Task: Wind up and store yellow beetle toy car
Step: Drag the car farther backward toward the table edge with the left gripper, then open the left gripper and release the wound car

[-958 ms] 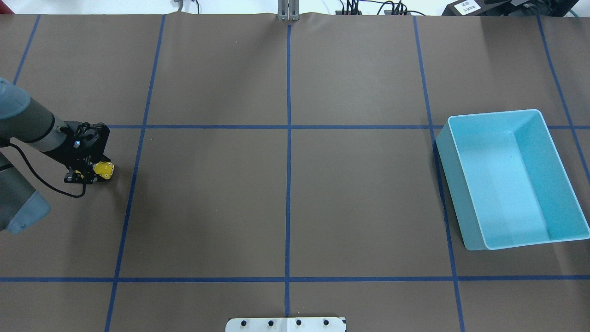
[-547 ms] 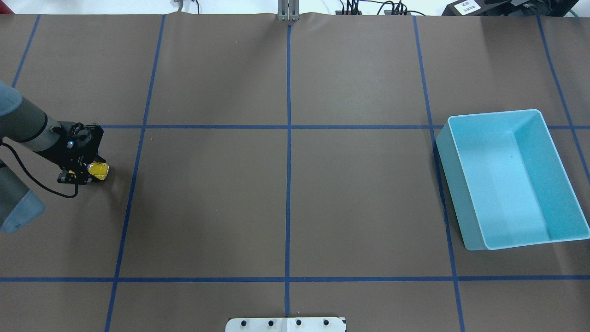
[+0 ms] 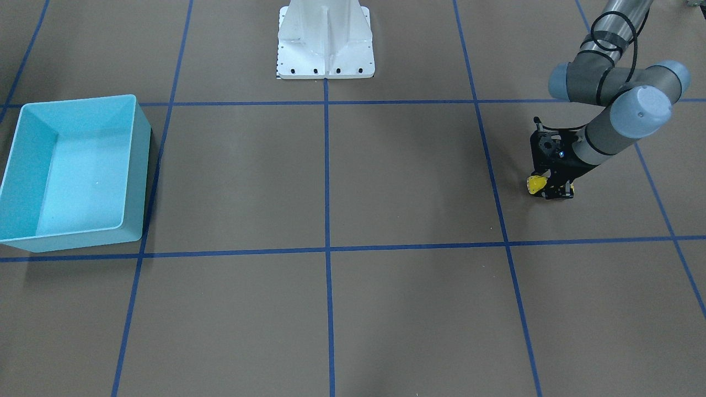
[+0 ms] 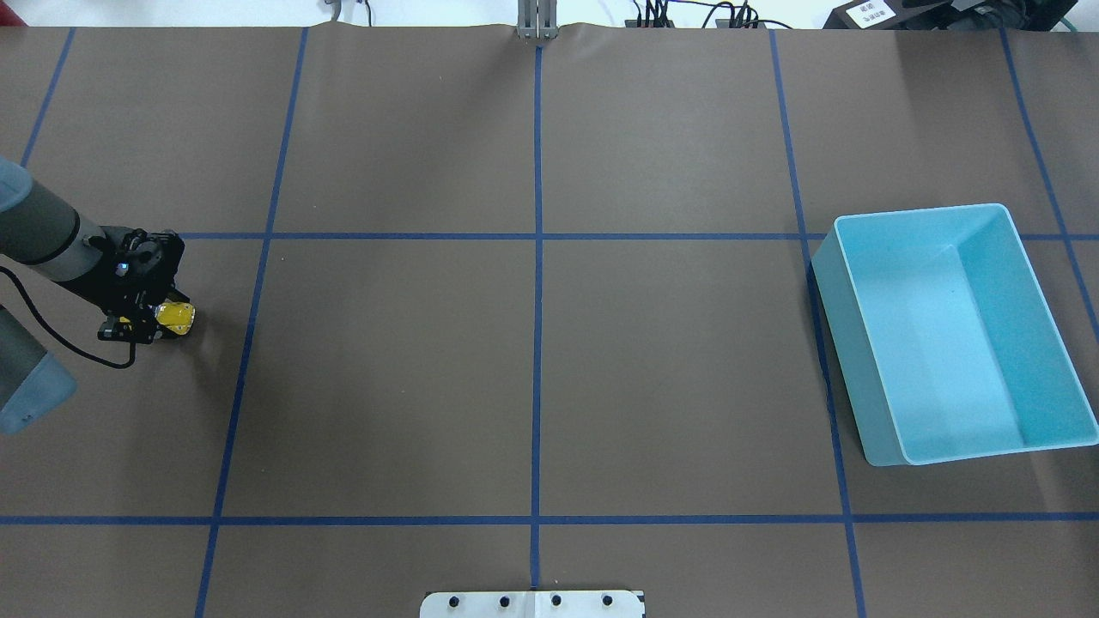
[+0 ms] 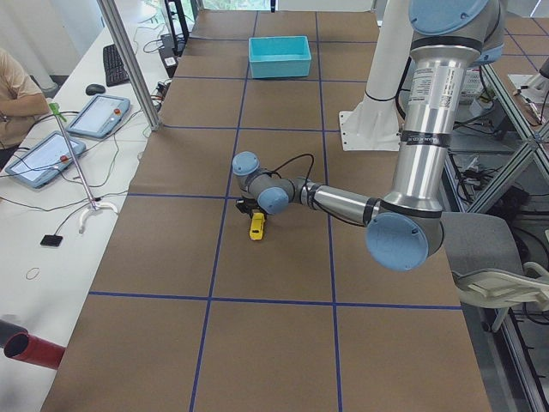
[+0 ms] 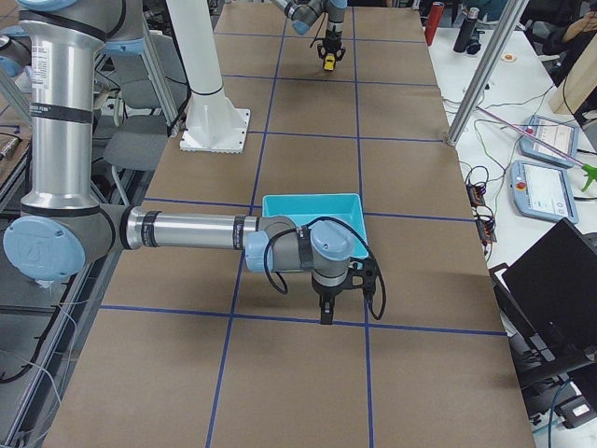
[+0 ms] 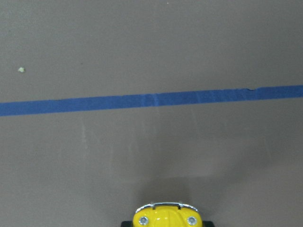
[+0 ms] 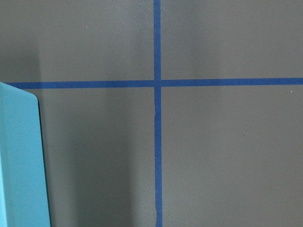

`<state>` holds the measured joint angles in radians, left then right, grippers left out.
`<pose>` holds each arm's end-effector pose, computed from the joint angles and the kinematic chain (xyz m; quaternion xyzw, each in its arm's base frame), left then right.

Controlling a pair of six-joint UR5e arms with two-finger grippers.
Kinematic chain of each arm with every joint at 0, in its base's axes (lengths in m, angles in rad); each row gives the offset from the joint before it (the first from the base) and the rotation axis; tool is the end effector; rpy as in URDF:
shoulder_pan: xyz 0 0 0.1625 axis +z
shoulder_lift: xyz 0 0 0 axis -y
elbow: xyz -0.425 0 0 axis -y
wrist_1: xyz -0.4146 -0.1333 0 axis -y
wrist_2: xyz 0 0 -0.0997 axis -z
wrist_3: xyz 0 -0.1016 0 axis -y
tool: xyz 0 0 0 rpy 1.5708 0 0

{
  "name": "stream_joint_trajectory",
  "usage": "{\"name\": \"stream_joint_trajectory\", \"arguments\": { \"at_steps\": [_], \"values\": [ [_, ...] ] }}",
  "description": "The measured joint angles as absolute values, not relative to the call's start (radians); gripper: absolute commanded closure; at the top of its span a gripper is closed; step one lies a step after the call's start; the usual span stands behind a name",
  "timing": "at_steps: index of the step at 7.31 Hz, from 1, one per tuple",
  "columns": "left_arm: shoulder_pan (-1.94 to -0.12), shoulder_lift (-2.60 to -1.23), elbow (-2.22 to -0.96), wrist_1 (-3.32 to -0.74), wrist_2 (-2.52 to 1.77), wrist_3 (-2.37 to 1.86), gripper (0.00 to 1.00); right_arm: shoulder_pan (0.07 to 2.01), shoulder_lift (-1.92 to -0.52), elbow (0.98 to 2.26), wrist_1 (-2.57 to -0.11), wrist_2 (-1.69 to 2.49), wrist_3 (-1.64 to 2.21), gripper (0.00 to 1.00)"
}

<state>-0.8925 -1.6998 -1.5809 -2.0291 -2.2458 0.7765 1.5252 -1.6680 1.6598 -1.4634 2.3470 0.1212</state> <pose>0.3173 -0.5050 0.5360 0.2929 0.3025 0.6724 0.6088 0.0402 -0.4821 0.6512 0.0142 -0.3805 0.0162 0.9245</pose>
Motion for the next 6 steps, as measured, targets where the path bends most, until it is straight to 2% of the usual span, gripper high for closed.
{"name": "stream_joint_trajectory", "arguments": {
  "at_steps": [6],
  "values": [
    [-0.916, -1.706, -1.580, -2.025, -2.244, 0.781, 0.00, 1.525, -1.669, 1.660, -1.463, 2.347, 0.121, 0.00]
  ]
}}
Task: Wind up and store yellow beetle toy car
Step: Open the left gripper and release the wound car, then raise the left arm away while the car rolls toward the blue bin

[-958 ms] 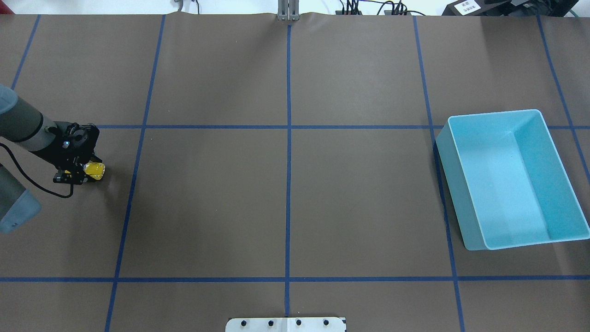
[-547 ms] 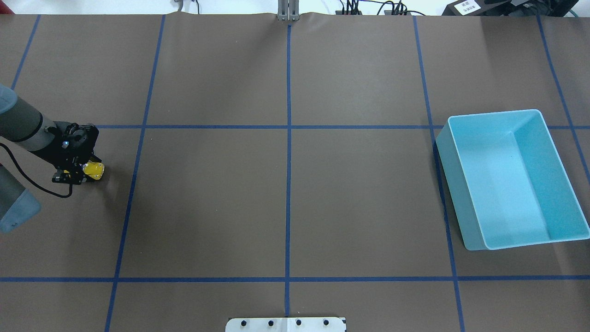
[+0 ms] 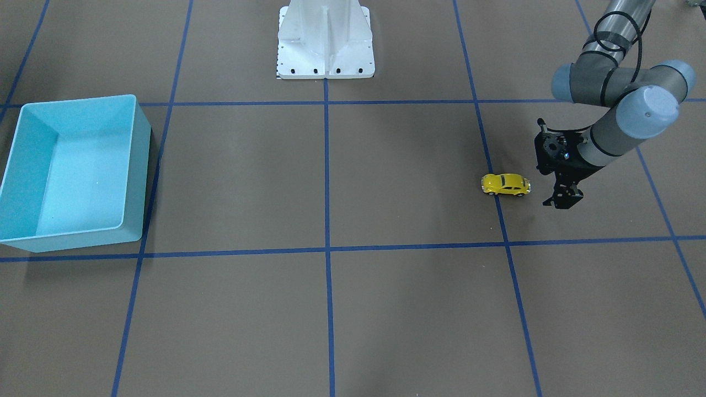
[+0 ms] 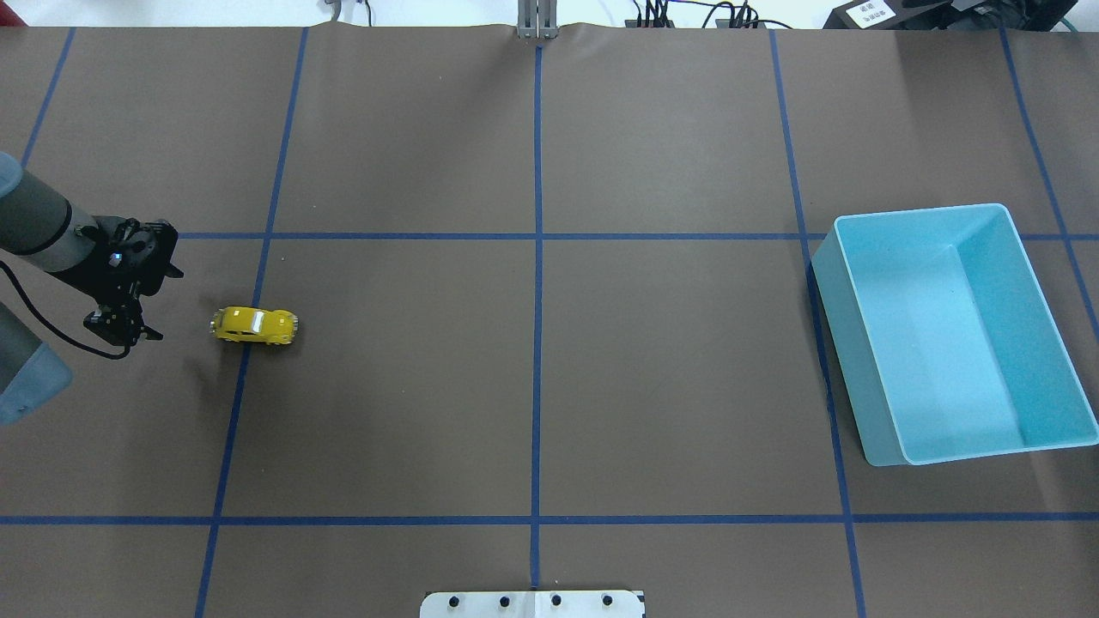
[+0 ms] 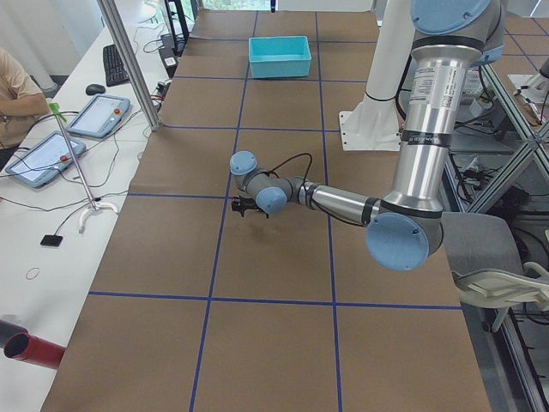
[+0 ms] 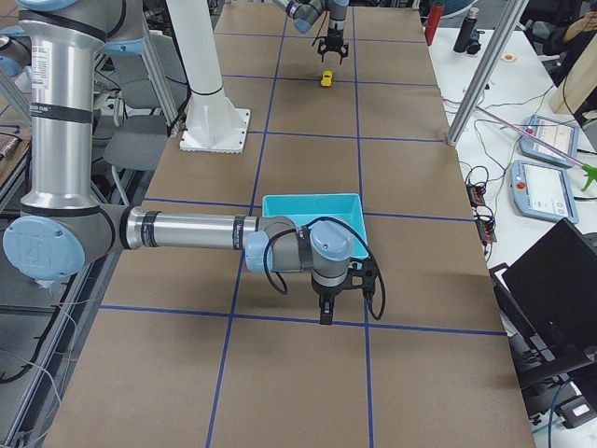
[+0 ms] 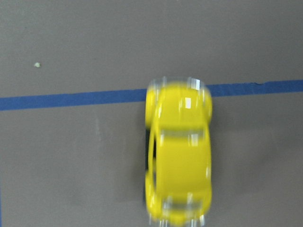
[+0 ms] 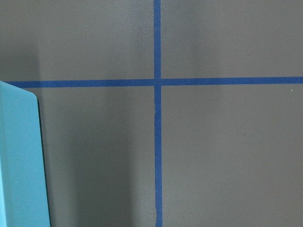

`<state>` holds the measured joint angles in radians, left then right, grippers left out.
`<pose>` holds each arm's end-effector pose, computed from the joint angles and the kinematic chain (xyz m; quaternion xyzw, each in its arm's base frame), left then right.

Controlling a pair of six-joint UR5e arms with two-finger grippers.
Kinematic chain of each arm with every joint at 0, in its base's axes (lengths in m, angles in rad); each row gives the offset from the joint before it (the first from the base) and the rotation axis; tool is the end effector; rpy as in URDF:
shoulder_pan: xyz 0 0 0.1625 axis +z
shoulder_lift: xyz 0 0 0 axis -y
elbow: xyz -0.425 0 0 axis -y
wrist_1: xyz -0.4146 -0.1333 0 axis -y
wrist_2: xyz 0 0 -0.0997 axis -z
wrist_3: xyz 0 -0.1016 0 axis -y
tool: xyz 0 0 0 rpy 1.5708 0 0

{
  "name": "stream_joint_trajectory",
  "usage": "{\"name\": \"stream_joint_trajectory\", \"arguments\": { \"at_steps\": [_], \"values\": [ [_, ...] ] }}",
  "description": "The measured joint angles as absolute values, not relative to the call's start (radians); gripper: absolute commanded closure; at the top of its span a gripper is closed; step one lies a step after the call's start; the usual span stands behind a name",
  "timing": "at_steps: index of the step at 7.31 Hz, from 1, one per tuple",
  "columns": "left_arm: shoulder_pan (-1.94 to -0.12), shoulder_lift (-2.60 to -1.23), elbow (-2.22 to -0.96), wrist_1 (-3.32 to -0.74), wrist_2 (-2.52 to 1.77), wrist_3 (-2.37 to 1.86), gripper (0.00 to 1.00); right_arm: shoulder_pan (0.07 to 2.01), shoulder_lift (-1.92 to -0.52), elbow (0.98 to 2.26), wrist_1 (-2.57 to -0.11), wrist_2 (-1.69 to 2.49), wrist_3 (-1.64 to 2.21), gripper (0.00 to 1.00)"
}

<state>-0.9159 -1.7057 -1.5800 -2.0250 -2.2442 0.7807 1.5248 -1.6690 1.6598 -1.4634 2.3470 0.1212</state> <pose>0.3067 -0.5142 0.5336 0.2975 0.2976 0.6666 0.6153 0.0400 -0.4816 0.6516 0.0137 -0.3804 0.0162 0.9246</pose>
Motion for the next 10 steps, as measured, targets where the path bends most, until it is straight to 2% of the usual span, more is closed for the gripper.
{"name": "stream_joint_trajectory", "arguments": {
  "at_steps": [4, 6, 8, 10],
  "values": [
    [-0.967, -1.708, -1.580, -2.003, -2.244, 0.772, 0.00, 1.525, -1.669, 1.660, -1.463, 2.347, 0.121, 0.00],
    [-1.052, -1.722, -1.585, -1.898, -2.244, 0.735, 0.00, 1.524, -1.666, 1.660, -1.466, 2.347, 0.122, 0.00],
    [-1.158, -1.737, -1.587, -1.804, -2.244, 0.445, 0.00, 1.514, -1.629, 1.675, -1.531, 2.348, 0.122, 0.00],
    [-1.271, -1.738, -1.586, -1.735, -2.244, 0.114, 0.00, 1.488, -1.516, 1.725, -1.727, 2.334, 0.122, 0.00]
  ]
}}
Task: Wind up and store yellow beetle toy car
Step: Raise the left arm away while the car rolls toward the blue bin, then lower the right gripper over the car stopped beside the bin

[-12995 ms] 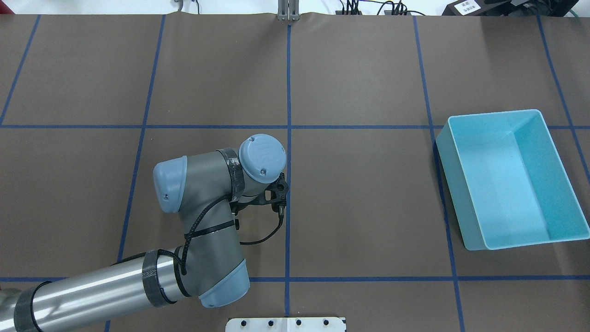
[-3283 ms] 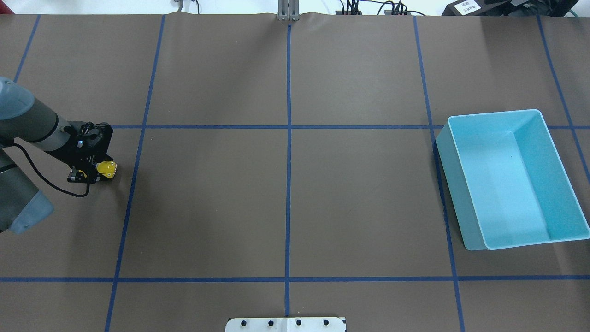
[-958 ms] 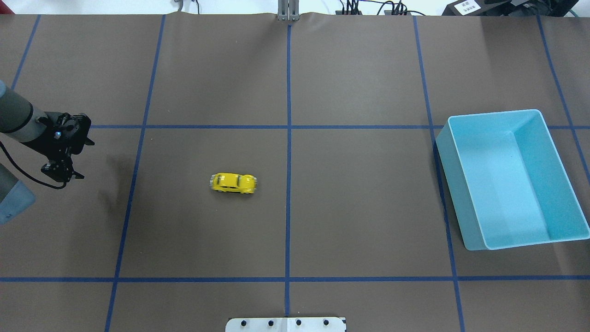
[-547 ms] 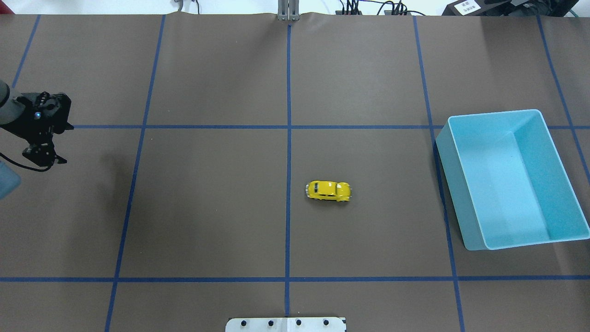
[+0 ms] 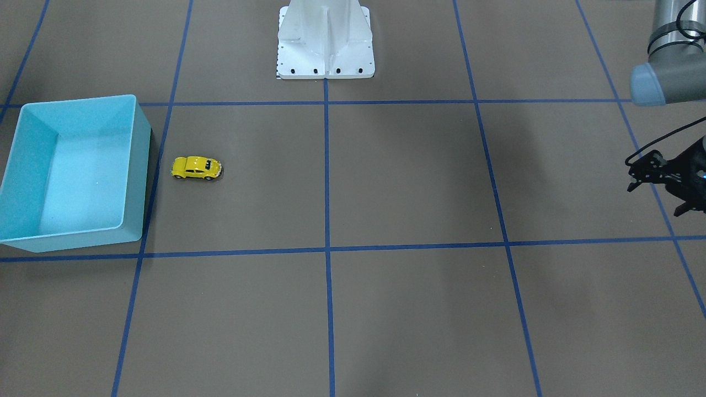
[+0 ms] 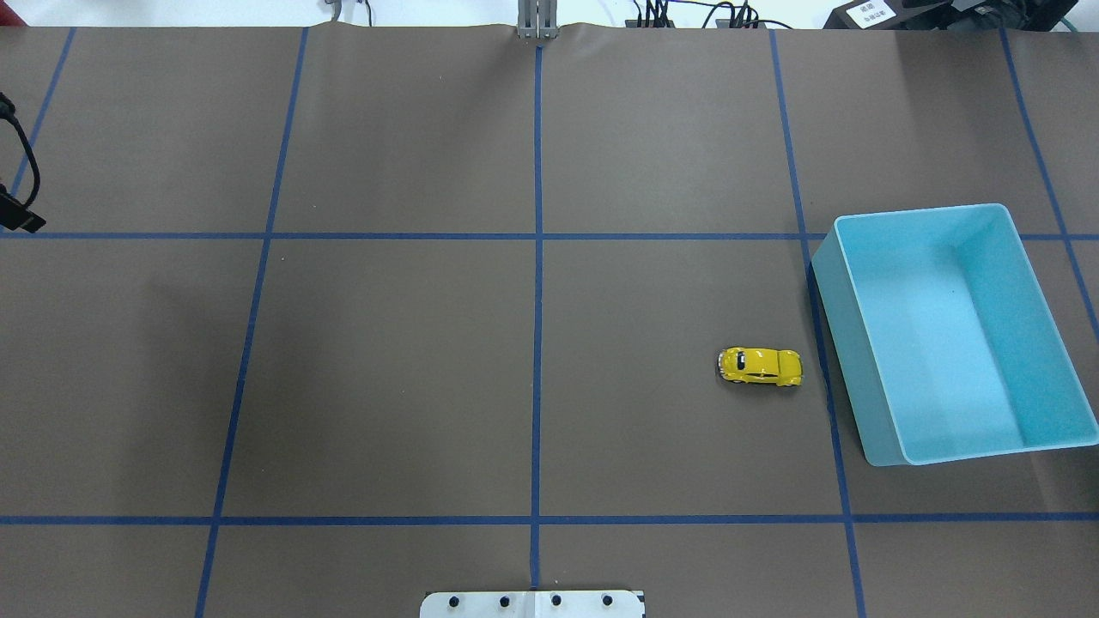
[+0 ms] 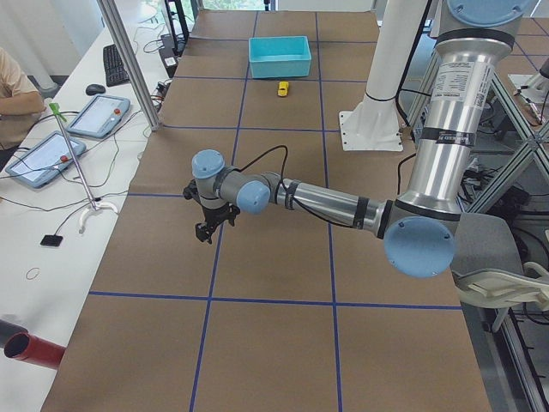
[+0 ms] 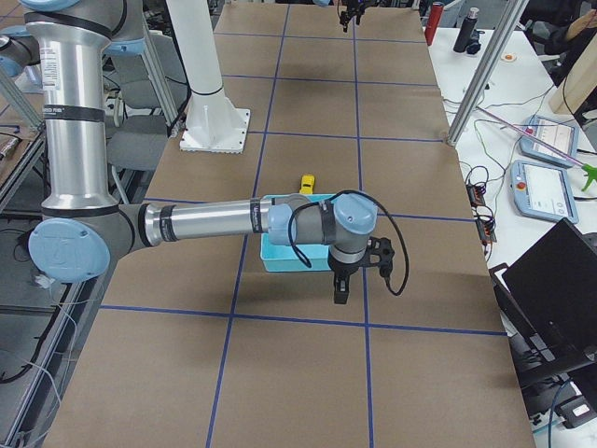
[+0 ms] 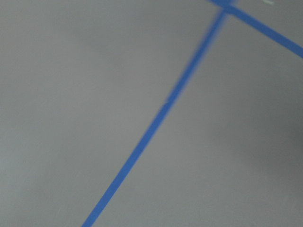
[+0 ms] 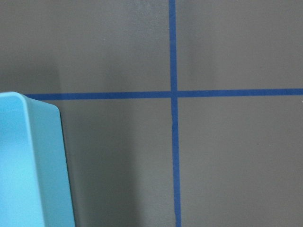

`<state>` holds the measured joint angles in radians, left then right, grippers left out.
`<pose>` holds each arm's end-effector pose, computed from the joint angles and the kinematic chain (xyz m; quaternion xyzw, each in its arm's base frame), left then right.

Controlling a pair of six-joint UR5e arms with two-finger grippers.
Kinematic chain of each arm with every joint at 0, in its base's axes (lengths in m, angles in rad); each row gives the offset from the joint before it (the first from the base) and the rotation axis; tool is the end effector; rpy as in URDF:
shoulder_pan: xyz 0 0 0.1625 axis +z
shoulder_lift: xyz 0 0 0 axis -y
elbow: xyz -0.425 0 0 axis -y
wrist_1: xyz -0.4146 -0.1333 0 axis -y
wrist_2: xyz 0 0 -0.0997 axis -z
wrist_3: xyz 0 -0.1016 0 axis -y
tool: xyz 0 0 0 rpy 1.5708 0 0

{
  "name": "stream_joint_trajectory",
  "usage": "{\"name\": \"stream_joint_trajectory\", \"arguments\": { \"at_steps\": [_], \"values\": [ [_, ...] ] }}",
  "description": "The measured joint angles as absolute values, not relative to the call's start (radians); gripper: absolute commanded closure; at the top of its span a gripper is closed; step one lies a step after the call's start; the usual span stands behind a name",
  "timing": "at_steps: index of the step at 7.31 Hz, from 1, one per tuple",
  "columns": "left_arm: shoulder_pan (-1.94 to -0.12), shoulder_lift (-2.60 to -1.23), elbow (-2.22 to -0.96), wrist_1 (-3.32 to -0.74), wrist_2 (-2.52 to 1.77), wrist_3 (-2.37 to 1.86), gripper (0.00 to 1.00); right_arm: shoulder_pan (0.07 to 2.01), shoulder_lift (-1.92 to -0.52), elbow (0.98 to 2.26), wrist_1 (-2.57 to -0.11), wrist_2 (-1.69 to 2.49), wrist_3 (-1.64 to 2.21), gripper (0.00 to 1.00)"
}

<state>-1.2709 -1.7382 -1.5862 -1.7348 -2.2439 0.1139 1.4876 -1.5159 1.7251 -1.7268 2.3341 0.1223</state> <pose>0.1102 -0.5932 0.5470 0.1319 0.3390 0.2468 0.8982 0.0186 -0.5357 0.5688 -0.0136 -0.3729 0.0082 0.9277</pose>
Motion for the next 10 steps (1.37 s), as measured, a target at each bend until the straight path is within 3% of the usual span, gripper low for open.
{"name": "stream_joint_trajectory", "arguments": {
  "at_steps": [2, 7, 10],
  "values": [
    [-1.366, -1.735, -1.574, -1.687, -2.255, 0.000, 0.00, 1.459, -1.423, 1.809, -1.877, 2.300, 0.120, 0.00],
    [-1.528, -1.713, -1.519, -1.663, -2.301, 0.130, 0.00, 1.146, -1.341, 2.244, -1.914, 2.300, 0.118, 0.00],
    [-1.611, -1.692, -1.508, -1.586, -2.313, 0.281, 0.00, 0.926, -1.293, 2.306, -1.911, 2.216, -0.070, 0.00]
  ]
}}
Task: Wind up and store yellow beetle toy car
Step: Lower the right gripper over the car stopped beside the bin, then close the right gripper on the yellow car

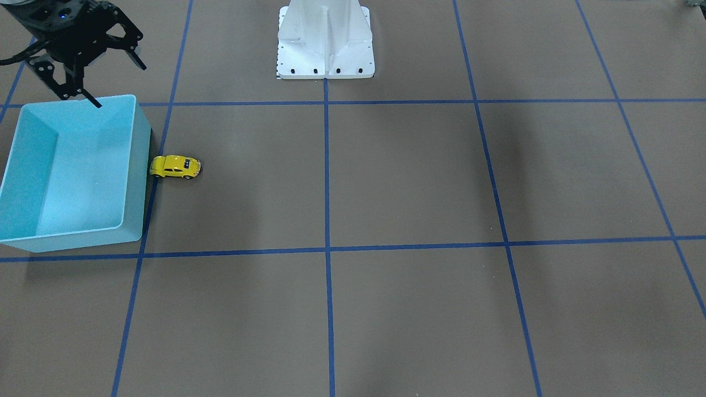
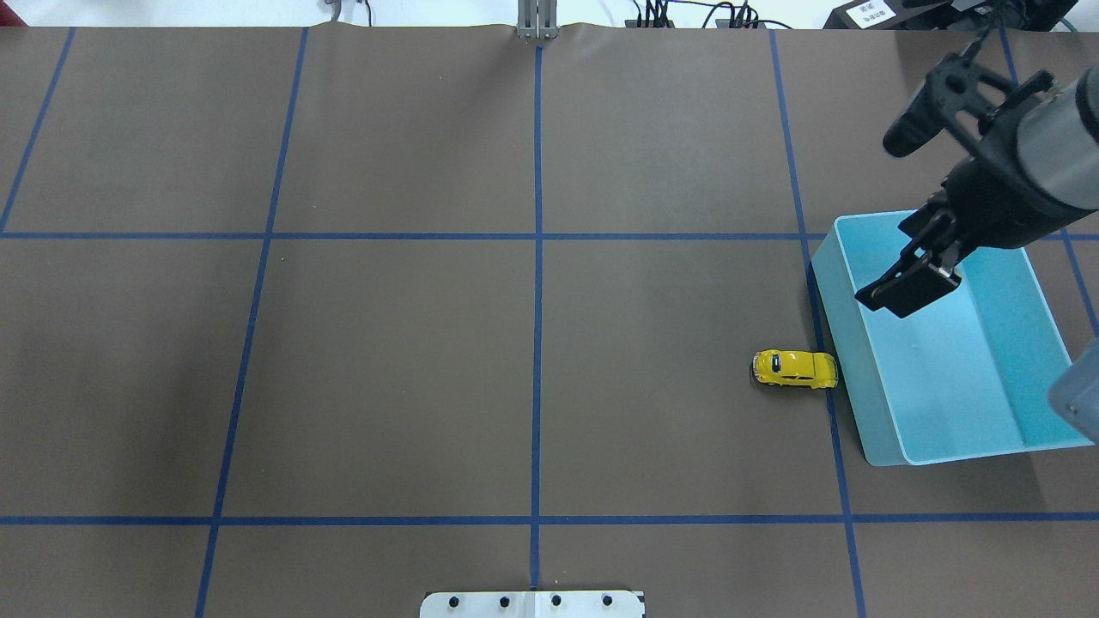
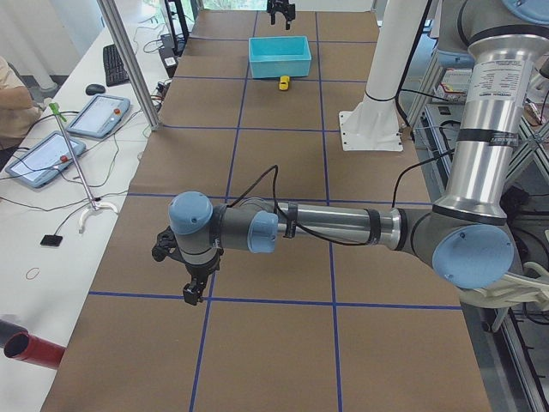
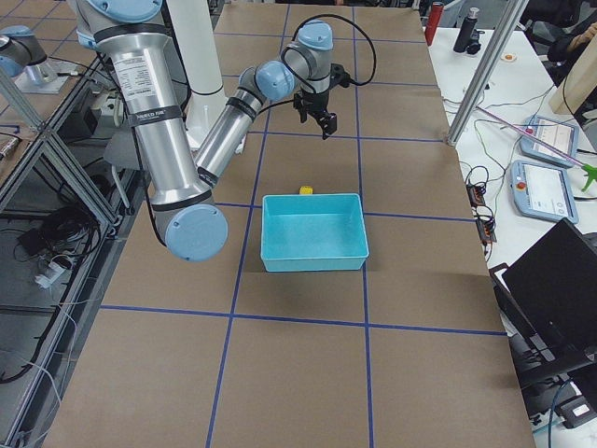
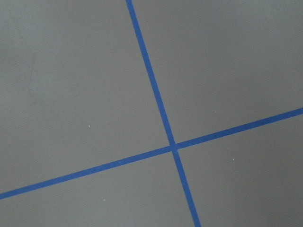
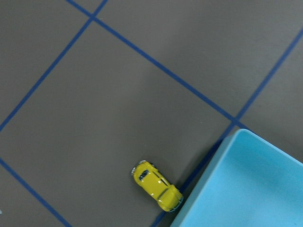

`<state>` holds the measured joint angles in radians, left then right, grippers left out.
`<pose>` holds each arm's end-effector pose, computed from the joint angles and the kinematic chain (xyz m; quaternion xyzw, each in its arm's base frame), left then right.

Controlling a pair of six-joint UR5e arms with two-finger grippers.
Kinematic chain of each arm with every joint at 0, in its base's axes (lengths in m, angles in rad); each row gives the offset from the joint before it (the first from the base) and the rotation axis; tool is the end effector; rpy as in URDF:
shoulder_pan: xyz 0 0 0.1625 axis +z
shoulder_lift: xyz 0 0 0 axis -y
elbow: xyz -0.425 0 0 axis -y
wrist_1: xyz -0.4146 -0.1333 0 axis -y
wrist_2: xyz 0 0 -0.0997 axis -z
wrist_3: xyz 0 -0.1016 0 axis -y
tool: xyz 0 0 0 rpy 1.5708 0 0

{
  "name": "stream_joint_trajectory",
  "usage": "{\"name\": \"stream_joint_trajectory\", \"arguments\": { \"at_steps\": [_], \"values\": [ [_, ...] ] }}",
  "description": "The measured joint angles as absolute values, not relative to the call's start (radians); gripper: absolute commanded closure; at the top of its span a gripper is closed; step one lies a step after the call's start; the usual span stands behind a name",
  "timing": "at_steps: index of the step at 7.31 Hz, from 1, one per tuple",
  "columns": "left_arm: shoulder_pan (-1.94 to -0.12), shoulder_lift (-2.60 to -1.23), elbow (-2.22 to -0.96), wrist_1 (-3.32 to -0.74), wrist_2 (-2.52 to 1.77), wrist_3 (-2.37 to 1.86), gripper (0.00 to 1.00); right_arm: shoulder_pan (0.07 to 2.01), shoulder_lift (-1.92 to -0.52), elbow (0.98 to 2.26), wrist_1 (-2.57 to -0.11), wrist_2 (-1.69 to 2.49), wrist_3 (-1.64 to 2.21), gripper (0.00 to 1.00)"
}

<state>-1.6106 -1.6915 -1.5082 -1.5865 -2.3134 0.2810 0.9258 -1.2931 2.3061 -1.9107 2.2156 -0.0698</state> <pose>-0.0872 -0.5670 0.6276 0.0919 0.3524 0.1253 0.9228 -0.2216 -0.4146 0.2208 0.2155 -0.3756 -0.4112 0.8021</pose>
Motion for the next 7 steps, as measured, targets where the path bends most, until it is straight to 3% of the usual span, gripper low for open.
{"name": "stream_joint_trajectory", "arguments": {
  "at_steps": [2, 5, 7],
  "values": [
    [-1.625, -1.673, -1.511, -1.567, -2.317, 0.301, 0.00, 0.831, -1.309, 2.265, -1.855, 2.099, -0.255, 0.00],
    [-1.627, -1.632, -1.513, -1.564, -2.383, 0.300, 0.00, 0.754, -1.389, 2.045, -1.478, 2.038, -0.353, 0.00],
    [-1.630, -1.623, -1.513, -1.564, -2.403, 0.299, 0.00, 0.723, -1.435, 1.984, -1.349, 2.038, -0.350, 0.00]
  ]
}}
